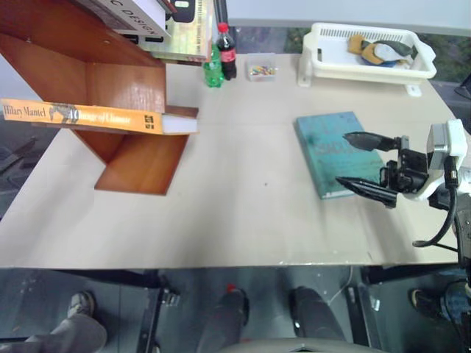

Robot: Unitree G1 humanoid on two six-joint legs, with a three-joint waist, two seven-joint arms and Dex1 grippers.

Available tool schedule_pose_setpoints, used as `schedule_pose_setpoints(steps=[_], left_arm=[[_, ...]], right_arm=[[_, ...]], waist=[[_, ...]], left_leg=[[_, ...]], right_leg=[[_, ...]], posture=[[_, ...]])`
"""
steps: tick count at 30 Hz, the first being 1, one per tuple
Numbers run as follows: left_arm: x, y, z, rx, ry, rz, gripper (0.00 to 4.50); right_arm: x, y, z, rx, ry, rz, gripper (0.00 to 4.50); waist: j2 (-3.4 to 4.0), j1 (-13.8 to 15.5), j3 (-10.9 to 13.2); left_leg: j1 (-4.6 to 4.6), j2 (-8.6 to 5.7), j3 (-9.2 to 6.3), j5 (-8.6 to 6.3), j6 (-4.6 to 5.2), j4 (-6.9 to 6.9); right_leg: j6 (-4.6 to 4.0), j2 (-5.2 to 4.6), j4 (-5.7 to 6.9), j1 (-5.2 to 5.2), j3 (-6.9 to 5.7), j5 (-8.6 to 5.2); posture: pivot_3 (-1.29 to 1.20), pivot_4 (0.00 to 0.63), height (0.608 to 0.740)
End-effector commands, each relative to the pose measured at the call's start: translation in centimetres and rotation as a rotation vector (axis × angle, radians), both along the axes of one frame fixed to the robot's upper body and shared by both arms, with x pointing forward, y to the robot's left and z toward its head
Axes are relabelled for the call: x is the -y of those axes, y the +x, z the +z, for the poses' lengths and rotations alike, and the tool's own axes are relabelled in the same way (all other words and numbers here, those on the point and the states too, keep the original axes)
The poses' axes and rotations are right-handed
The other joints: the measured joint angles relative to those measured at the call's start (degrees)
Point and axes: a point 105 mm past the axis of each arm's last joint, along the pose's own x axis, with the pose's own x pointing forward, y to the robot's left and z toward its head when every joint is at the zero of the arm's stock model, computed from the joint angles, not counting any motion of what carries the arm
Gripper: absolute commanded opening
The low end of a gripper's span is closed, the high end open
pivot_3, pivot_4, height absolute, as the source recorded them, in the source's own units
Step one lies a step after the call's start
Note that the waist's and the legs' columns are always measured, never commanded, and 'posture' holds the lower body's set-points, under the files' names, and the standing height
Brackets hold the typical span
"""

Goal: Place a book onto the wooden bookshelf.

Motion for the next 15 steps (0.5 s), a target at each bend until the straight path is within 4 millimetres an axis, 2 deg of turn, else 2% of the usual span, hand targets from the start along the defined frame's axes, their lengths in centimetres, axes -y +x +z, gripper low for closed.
schedule_pose_setpoints(steps=[1,4,7,10,12,13,15], left_arm=[[4.8,1.4,-3.2,-0.085,-0.212,-0.084,1.56],[9.1,4.9,-5.7,-0.114,-0.378,-0.130,0.03],[12.5,8.7,-7.4,-0.106,-0.409,-0.130,0.03],[16.1,12.1,-8.3,-0.086,-0.438,-0.150,0.03],[18.5,14.2,-8.5,-0.006,-0.392,-0.131,0.03],[19.1,14.7,-8.4,0.023,-0.382,-0.124,0.03],[18.9,16.0,-7.7,0.071,-0.465,-0.047,0.03]], right_arm=[[0.1,-0.4,1.1,0.054,-0.022,-0.004,4.50],[0.2,-1.1,1.6,0.070,-0.047,-0.038,4.50],[0.4,-1.7,2.2,0.075,-0.054,-0.084,4.50],[0.4,-2.5,2.5,0.086,-0.069,-0.122,4.50],[0.4,-2.9,2.7,0.087,-0.065,-0.151,4.50],[0.4,-3.1,2.7,0.088,-0.066,-0.160,4.50],[0.3,-3.3,2.9,0.089,-0.062,-0.175,4.50]], waist=[[0.00,0.30,-0.01],[0.13,1.76,-0.06],[0.01,2.42,-0.09],[0.03,3.08,-0.13],[-0.02,3.17,-0.12],[-0.03,3.11,-0.12],[-0.04,2.92,-0.11]], left_leg=[[0.02,0.00,0.00,0.00,-0.01,0.01],[0.05,0.02,0.11,0.00,-0.01,0.11],[0.04,0.09,0.20,0.01,-0.01,0.32],[0.10,0.06,0.25,0.01,-0.01,0.39],[0.08,0.04,0.24,0.01,-0.01,0.44],[0.05,0.04,0.25,0.01,-0.01,0.44],[0.02,0.04,0.29,0.00,0.00,0.42]], right_leg=[[-0.01,0.00,0.00,0.01,0.00,0.00],[-0.03,0.14,0.10,0.16,-0.25,0.02],[-0.14,0.28,0.03,0.38,-0.56,0.12],[-0.07,0.29,-0.04,0.51,-0.54,0.18],[-0.04,0.28,-0.11,0.56,-0.54,0.19],[-0.01,0.29,-0.16,0.55,-0.54,0.21],[-0.01,0.28,-0.20,0.53,-0.49,0.21]], posture=[[0.00,0.150,0.740],[0.00,0.150,0.740],[0.00,0.150,0.740],[0.00,0.150,0.740],[0.00,0.150,0.740],[0.00,0.150,0.740],[0.00,0.150,0.740]])
